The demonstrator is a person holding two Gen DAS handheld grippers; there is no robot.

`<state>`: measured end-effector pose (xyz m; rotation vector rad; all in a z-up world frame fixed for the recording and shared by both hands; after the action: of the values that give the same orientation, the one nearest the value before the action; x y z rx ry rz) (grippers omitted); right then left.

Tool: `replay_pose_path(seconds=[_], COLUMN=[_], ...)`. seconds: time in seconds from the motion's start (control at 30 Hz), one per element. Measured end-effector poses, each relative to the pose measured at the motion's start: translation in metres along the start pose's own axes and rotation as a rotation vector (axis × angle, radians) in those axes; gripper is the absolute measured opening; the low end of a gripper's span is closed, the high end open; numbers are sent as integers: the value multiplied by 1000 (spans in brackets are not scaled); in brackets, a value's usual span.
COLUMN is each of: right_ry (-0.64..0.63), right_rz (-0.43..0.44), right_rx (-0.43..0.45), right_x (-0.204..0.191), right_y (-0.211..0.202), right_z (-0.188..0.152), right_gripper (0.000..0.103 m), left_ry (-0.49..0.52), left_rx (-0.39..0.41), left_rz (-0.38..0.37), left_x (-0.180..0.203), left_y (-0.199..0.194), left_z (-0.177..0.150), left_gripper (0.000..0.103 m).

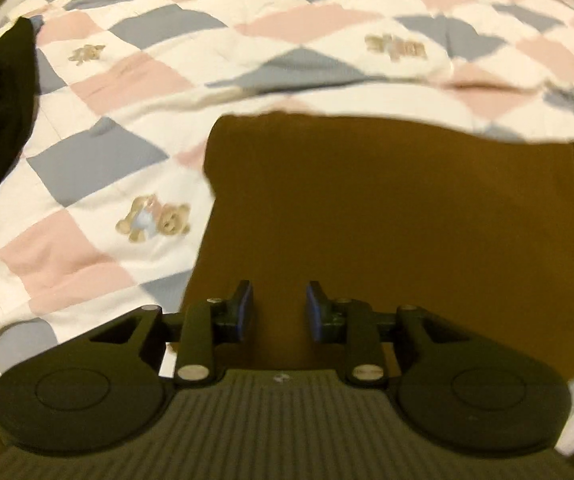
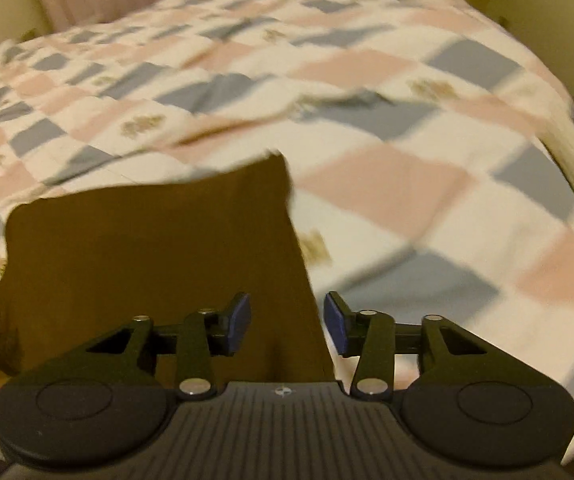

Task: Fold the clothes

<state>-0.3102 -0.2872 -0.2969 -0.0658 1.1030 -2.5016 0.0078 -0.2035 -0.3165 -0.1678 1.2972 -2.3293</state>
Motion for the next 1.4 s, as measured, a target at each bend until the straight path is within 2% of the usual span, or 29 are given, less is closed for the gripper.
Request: replay_pose_path(seconds=[0.17,0.3,0.4,0.5,0.63,0.8,0.87,0.93,1.0,1.07,1.1,1.13,1.17,1.2,1.23,1.4], right_ry=[-114,-242,-325,-563,-961,-1502,-1714,-1875,-1925,-1946,-1946,-1941,-1927,-1909,-1895,-1836], right_rz=[205,358,460,559,706,976,1044,1089,1115,1143,1160,1183,1212,1240,1264,1323], right_rx=[-20,-39,-42,18,148,368,471,601,691,749,740,716,683,657,646,635], right_x=[-1,19,47,67,77,82,89,95,93,86,81,75,69,64,60,46], right_y=[59,90,100,96,76,51,53,58,63,66,68,69,69,68,67,57], right_z=[25,43,56,58,34,-39,-71,-95,-104,-108,-107,-105,-102,-97,-92,-64], right_gripper=[49,50,50,50,50,59,62,70,70,65,53,40,10,8,8,8], left_ry=[-113,-196,-266,-248,-58,176,292,420,543,637,681,719,748,767,780,891], left_rx=[-41,-47,0,87,175,214,229,249,273,293,302,311,321,331,340,352], left_rz=[131,216,229,219,255,255,262,278,282,285,286,298,321,342,358,348], left_x=[44,86,111,139,184,241,263,282,299,312,317,321,323,325,325,336], left_y=[0,-14,-32,-60,-90,-102,-101,-97,-93,-88,-86,-83,-81,-78,-76,-54], left_z=[11,11,0,-26,-70,-119,-135,-149,-161,-168,-171,-173,-174,-174,-173,-174], left_gripper=[24,26,28,28,28,37,40,43,44,45,47,54,58,65,68,68])
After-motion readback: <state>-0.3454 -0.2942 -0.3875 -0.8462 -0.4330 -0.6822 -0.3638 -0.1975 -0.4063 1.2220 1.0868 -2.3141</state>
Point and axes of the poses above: each gripper's, at about its wrist camera, not at the fingertips, and y roughly the way its jaws point, x to its right, z to its top, the point moved 2 cm from there along y, roughly the way its jaws point, and after that the axes turned 14 degrees about x, right-handed, at the moved point
